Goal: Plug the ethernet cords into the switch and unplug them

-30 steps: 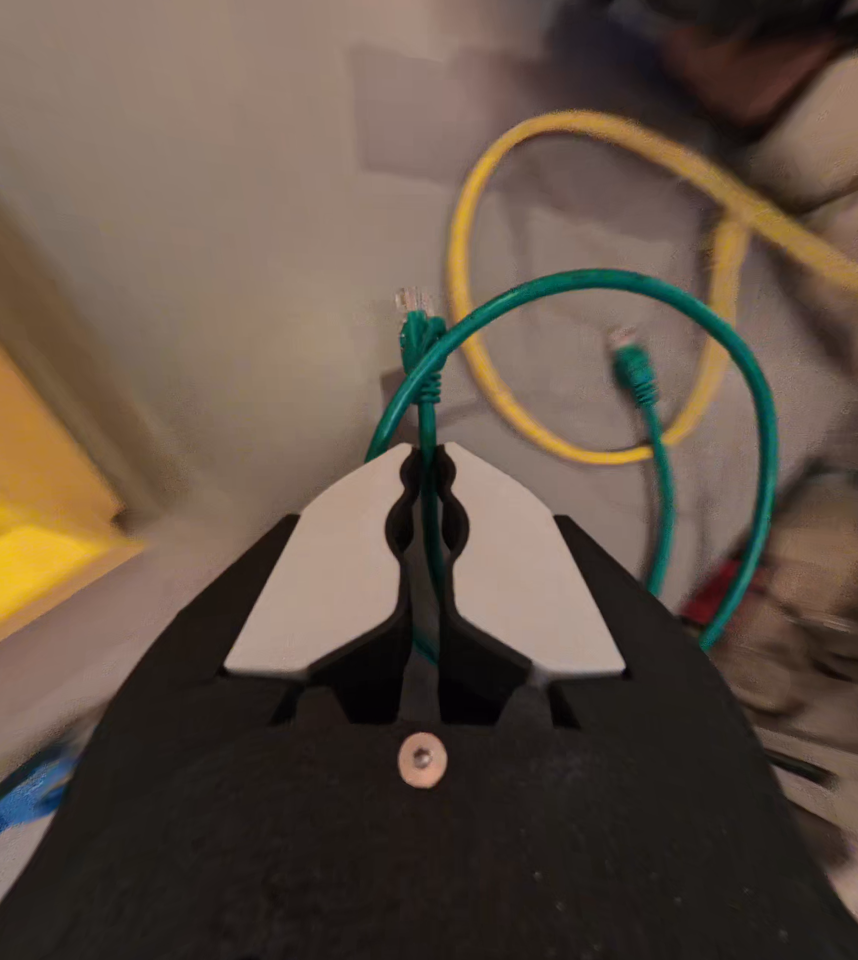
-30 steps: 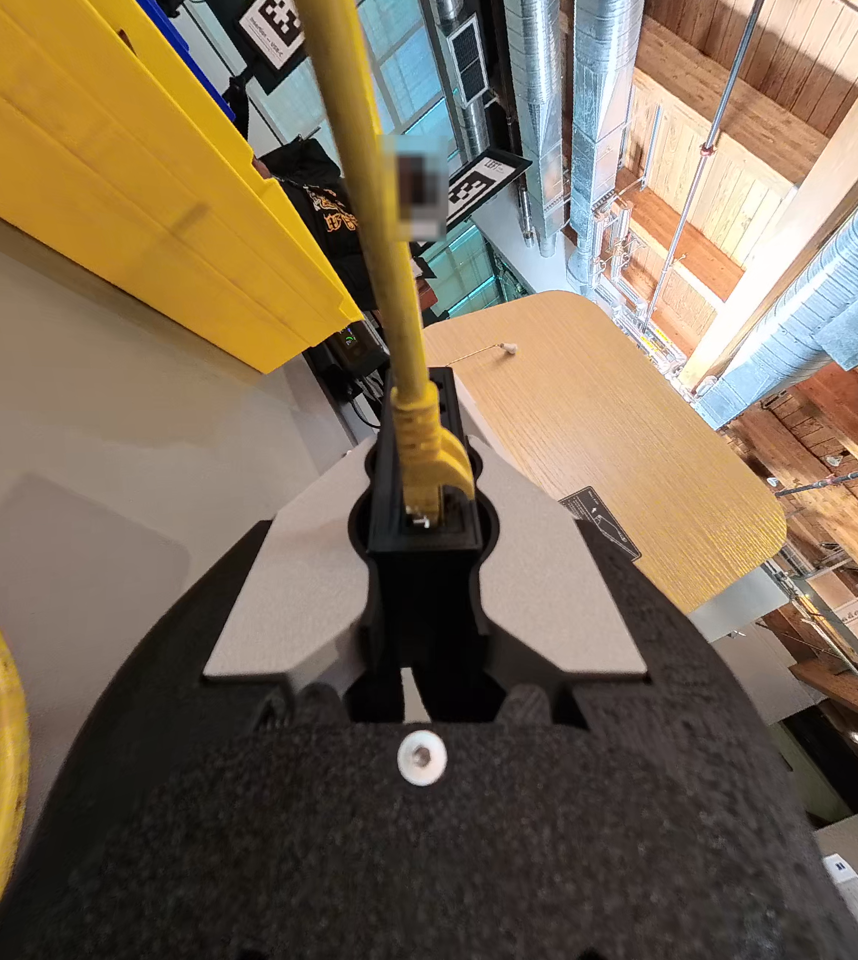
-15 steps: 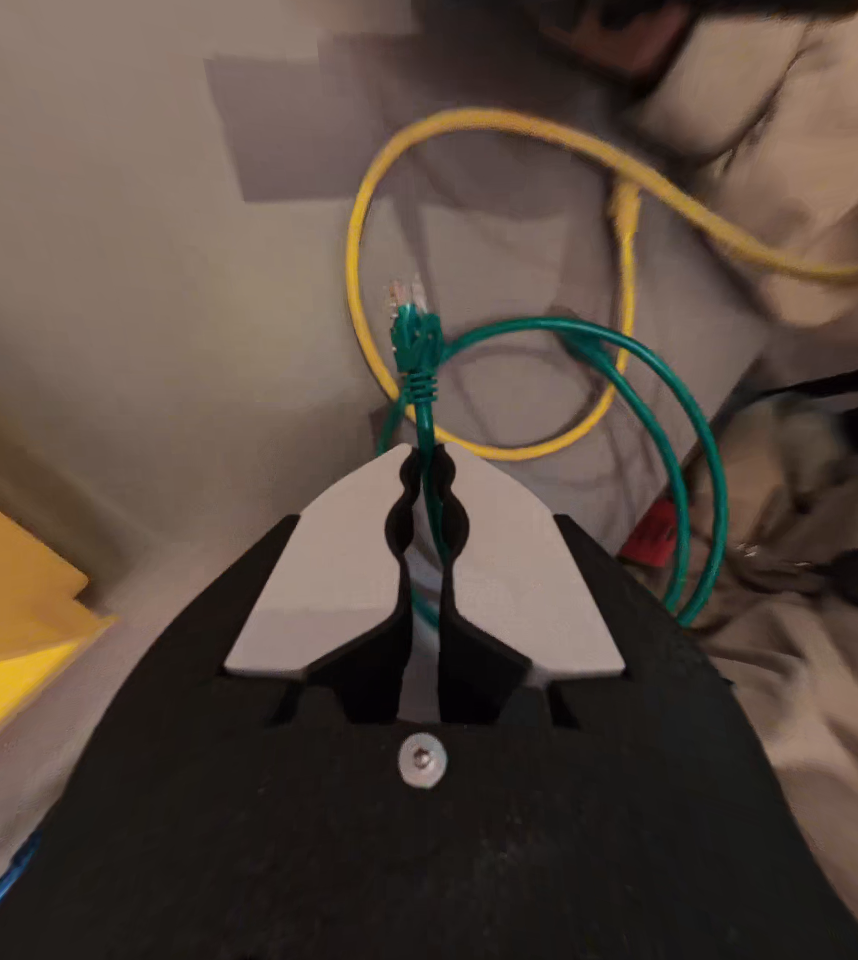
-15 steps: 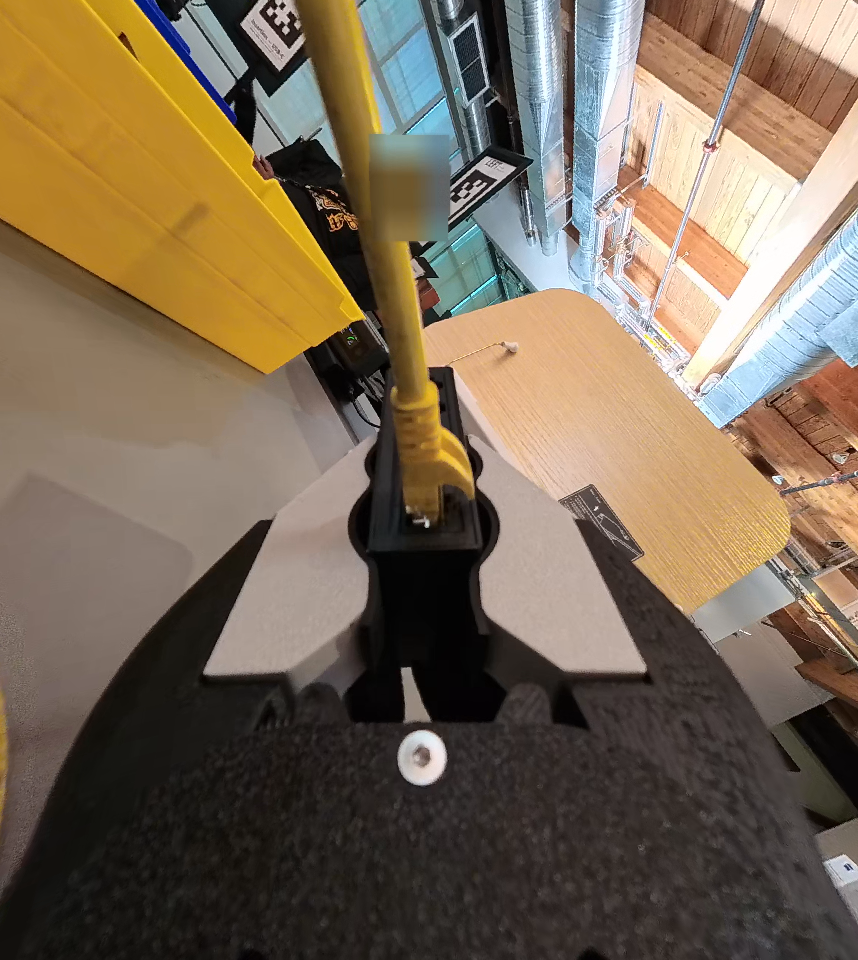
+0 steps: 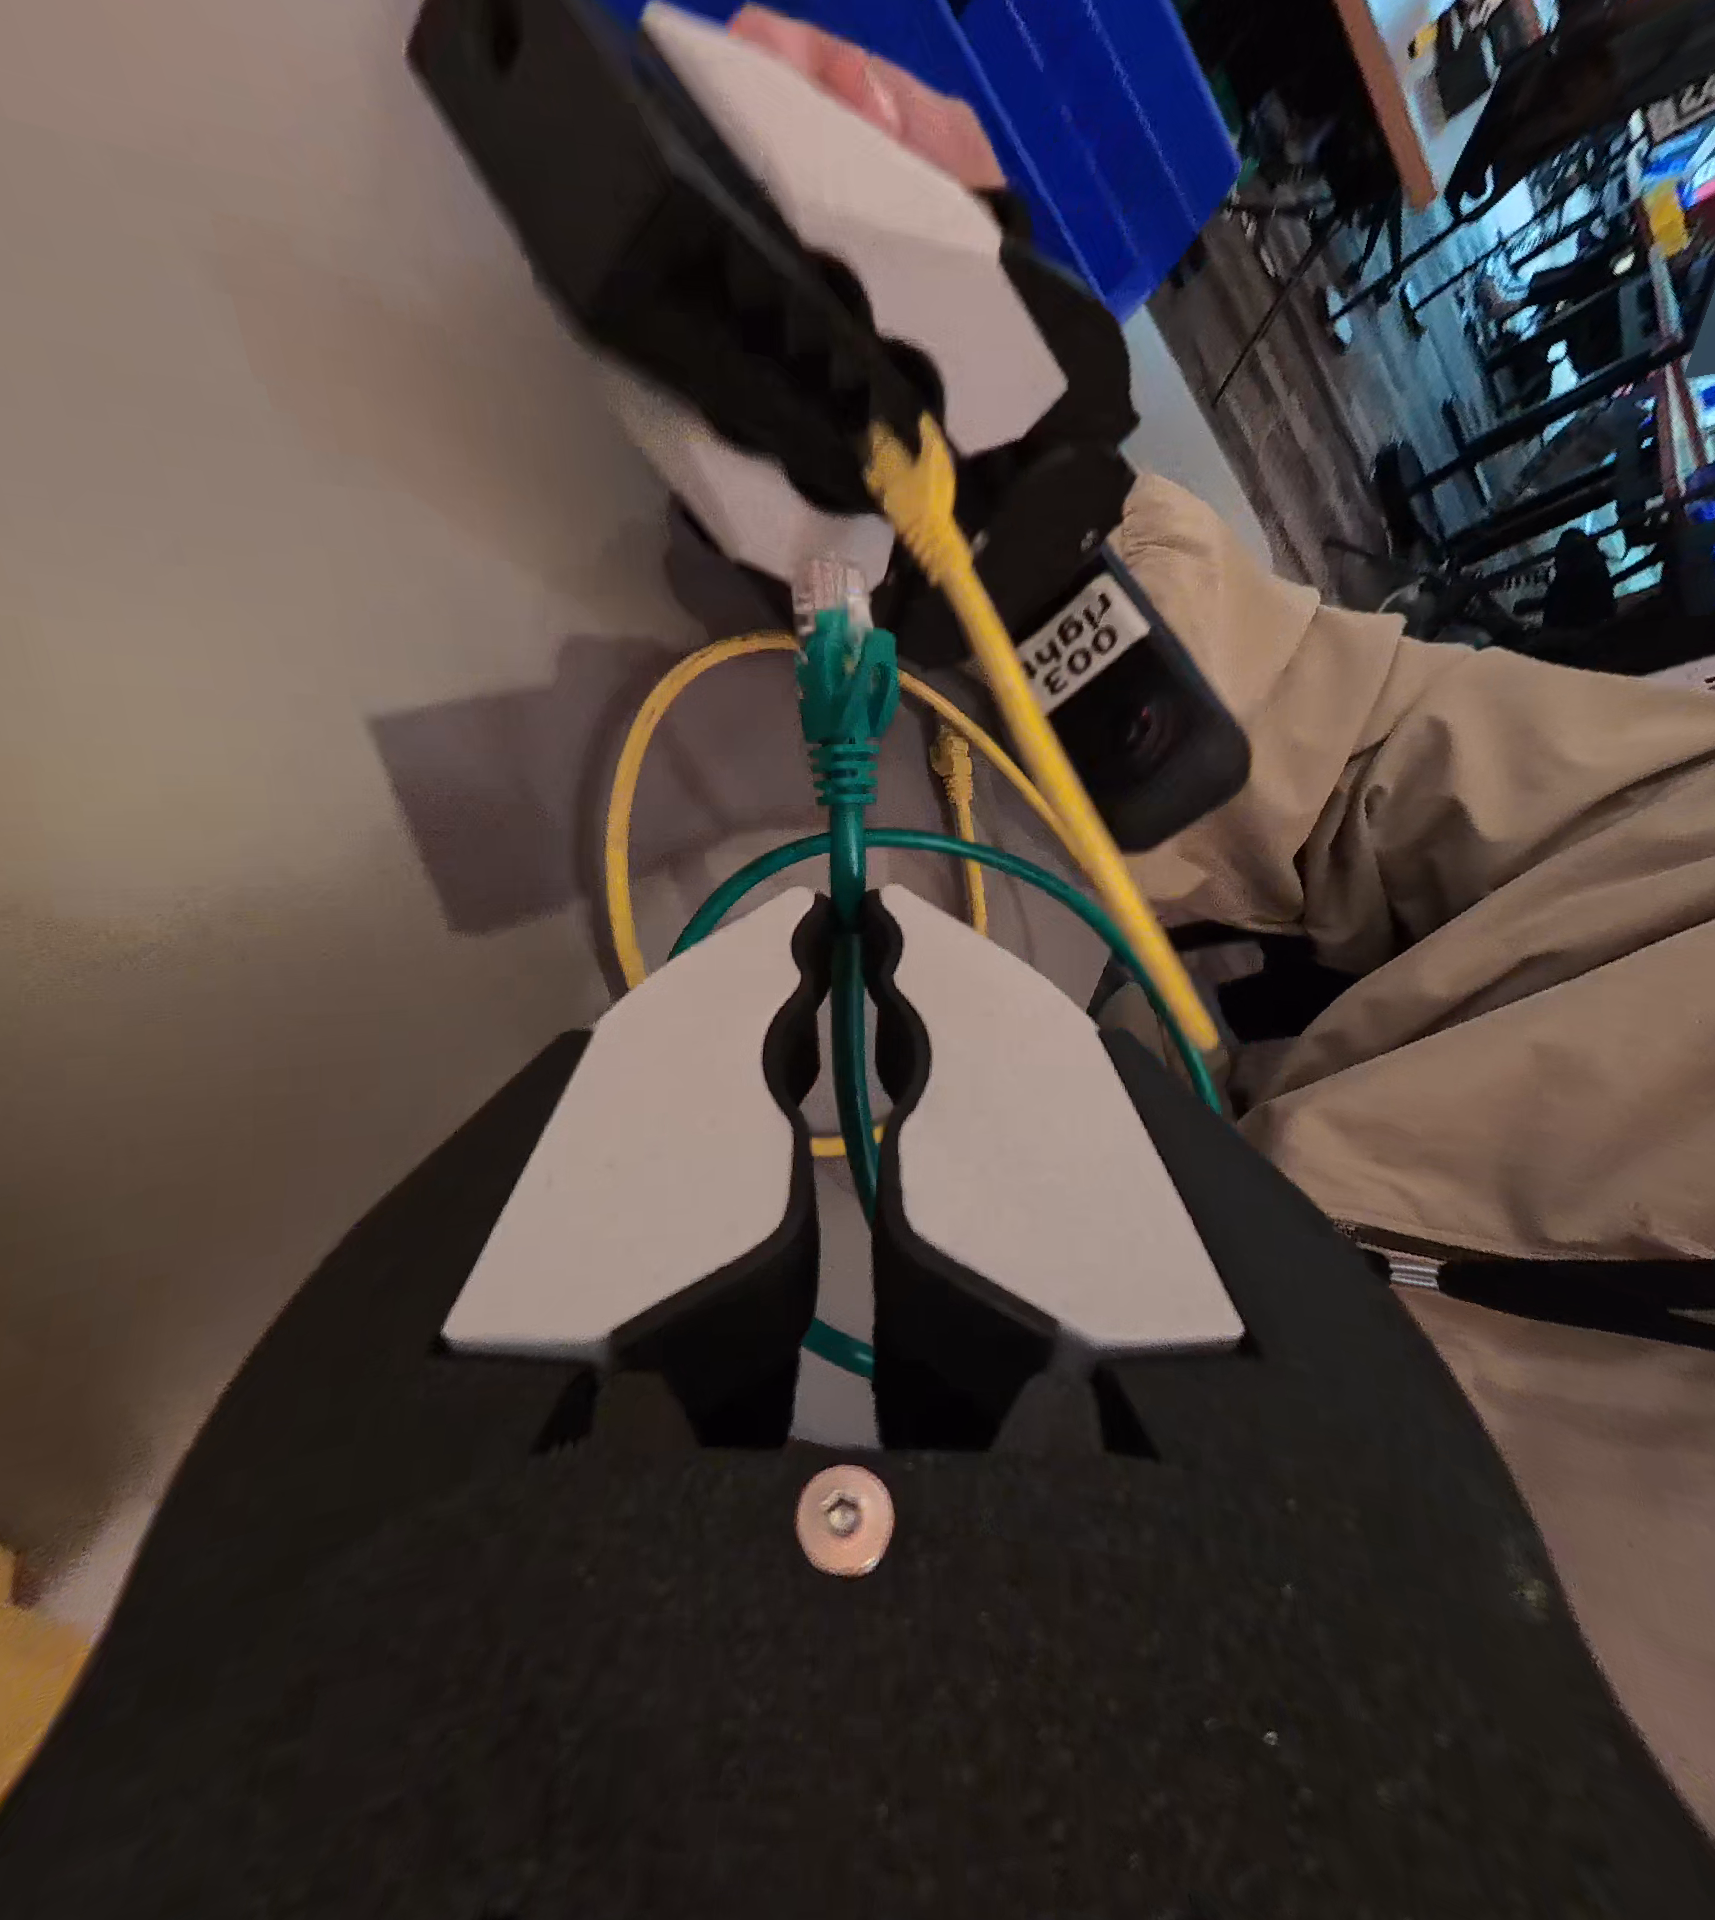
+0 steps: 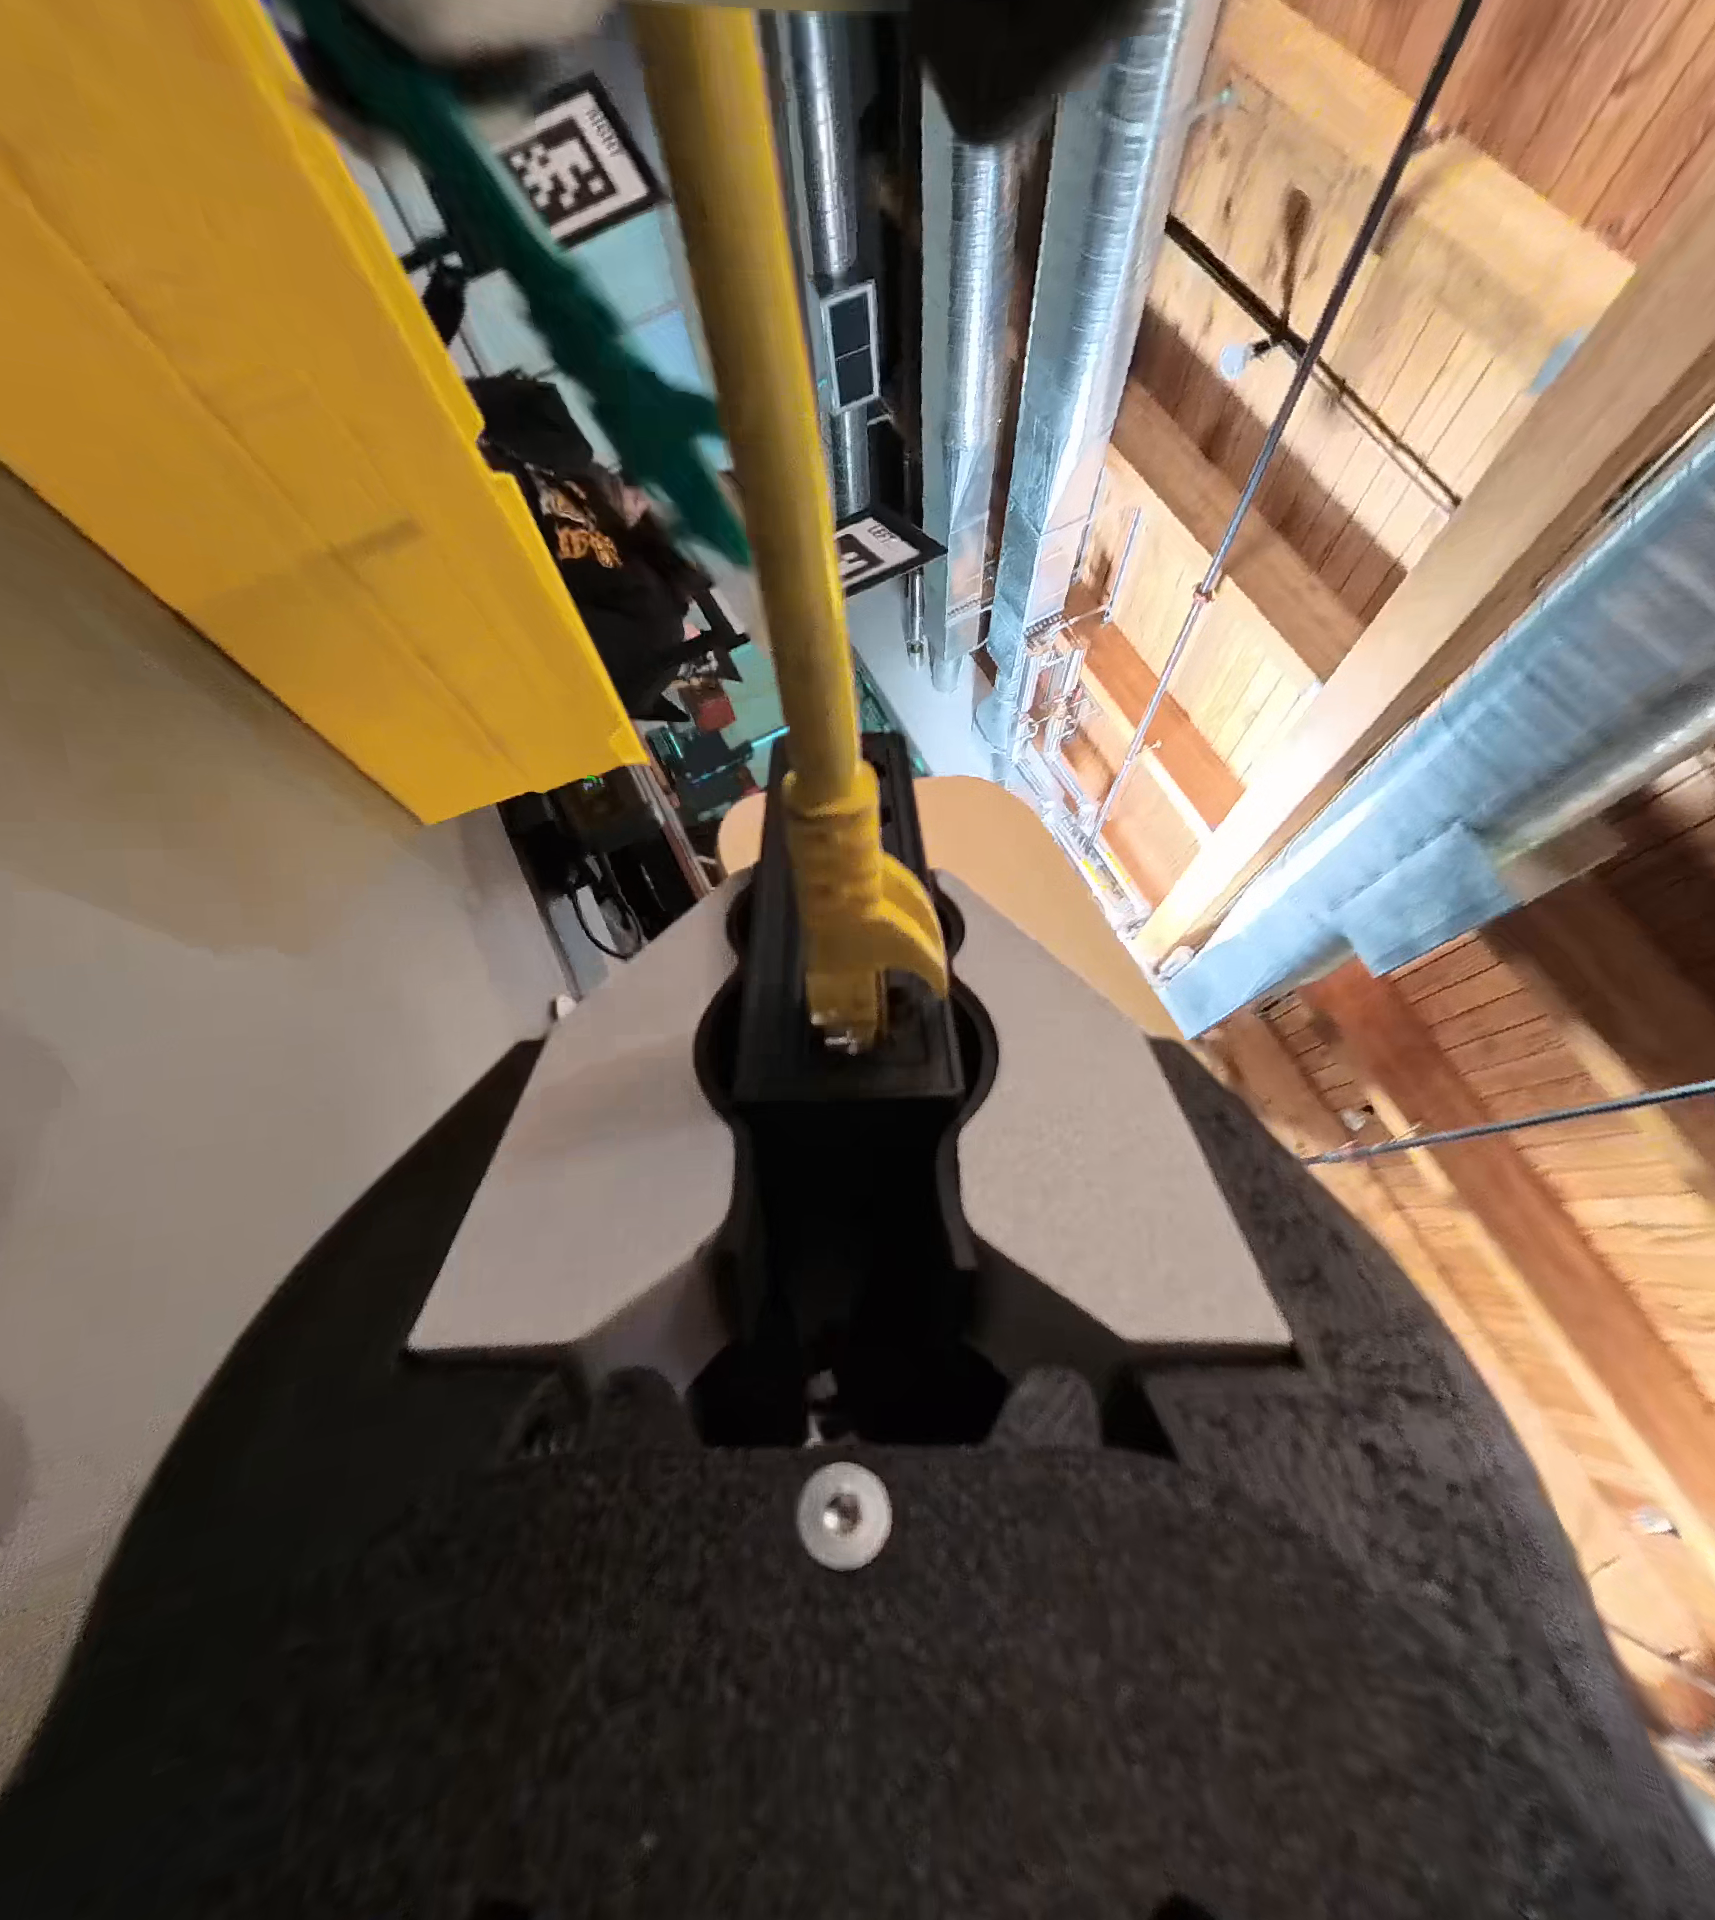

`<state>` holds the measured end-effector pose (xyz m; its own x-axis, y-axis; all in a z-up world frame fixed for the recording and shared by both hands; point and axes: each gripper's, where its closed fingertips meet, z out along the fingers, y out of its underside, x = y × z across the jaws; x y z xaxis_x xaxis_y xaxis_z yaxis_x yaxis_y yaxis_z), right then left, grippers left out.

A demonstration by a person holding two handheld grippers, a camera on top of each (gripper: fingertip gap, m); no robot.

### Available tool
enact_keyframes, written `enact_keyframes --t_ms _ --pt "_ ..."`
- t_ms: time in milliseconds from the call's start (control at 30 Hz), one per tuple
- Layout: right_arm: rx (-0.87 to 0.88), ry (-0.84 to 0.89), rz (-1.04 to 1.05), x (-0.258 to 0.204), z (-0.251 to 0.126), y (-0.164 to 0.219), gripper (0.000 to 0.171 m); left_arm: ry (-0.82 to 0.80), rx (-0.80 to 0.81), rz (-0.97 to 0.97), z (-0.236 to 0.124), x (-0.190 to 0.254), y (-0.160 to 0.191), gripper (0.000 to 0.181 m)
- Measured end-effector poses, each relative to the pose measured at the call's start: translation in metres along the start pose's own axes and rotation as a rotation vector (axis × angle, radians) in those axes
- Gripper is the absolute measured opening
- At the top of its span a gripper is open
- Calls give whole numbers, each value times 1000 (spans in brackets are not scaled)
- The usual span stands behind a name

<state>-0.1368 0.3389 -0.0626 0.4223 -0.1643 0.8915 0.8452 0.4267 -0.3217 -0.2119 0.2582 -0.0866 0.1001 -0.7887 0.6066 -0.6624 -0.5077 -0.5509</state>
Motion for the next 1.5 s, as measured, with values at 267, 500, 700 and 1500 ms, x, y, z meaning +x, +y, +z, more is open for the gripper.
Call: enact_keyframes --t_ms 267,500,700,1500 --pt "4 -31 -68 -10 0 -2 28 -16 -86 -37 14 -8 -17 5" --pt "4 -54 -98 -17 1 -2 28 -16 -127 -55 22 -10 -8 5" --pt "0 -69 -134 -21 1 -2 27 -41 -157 -55 23 -15 -5 5" --pt "1 -118 -201 -36 2 -4 28 -23 -230 -101 27 -22 11 5"
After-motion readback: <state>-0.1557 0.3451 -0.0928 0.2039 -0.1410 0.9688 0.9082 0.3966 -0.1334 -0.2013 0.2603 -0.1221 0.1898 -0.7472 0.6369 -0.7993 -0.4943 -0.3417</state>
